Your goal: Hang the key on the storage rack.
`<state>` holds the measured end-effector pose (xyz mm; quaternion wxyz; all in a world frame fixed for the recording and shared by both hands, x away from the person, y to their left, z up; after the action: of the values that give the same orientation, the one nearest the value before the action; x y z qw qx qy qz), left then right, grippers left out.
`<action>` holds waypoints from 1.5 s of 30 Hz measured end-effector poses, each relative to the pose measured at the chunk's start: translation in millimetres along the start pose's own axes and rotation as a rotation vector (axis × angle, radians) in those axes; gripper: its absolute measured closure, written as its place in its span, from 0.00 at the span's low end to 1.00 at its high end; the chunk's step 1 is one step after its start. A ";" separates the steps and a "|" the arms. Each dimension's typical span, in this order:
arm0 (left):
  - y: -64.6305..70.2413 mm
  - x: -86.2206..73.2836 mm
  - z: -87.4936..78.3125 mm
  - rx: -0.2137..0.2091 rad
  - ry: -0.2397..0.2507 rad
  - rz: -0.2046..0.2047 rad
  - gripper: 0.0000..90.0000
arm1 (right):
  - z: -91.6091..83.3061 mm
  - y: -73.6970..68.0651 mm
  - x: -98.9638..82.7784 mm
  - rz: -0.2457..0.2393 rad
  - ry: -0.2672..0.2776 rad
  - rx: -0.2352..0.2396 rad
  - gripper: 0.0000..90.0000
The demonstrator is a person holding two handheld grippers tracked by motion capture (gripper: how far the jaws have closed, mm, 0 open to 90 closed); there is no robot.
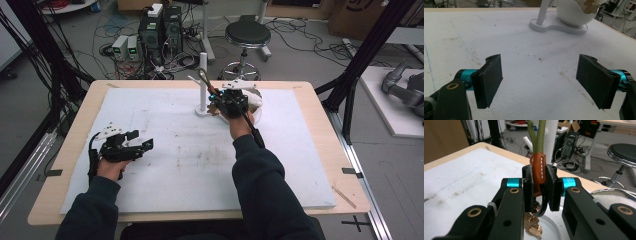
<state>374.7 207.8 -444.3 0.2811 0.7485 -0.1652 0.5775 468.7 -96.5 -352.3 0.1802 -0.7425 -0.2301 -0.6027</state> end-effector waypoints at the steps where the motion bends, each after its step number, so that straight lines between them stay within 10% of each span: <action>1: 0.0 0.0 0.0 0.001 0.001 0.000 0.23 | 0.4 1.2 0.2 0.004 0.003 0.000 0.88; 20: 0.8 0.2 0.0 -0.003 0.002 0.003 0.23 | 21.7 3.4 -13.2 0.017 -0.101 0.009 0.86; 24: 0.6 0.2 -0.6 -0.004 0.001 0.002 0.23 | 15.9 6.7 -12.6 0.003 -0.115 0.005 0.61; 37: -0.3 3.2 -2.7 0.010 0.028 0.001 0.23 | -33.2 17.3 -26.8 -0.094 -0.156 0.179 0.24; 45: 0.5 4.6 -2.4 0.002 0.048 0.007 0.23 | -76.8 28.9 -54.4 -0.094 -0.149 0.215 0.24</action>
<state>373.8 209.2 -439.3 0.2823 0.7340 -0.1603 0.5965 413.4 -169.1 -389.3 0.2124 -0.7500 -0.3407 -0.5256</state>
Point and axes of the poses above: each handheld gripper's, and its own axes: z roughly forward along the jaws, x roughly out of its top, y roughly to its right, the point moved 5 cm from there along z, roughly forward along the jaws, and after that the axes turned 11 degrees about y, right-handed, at the moved point
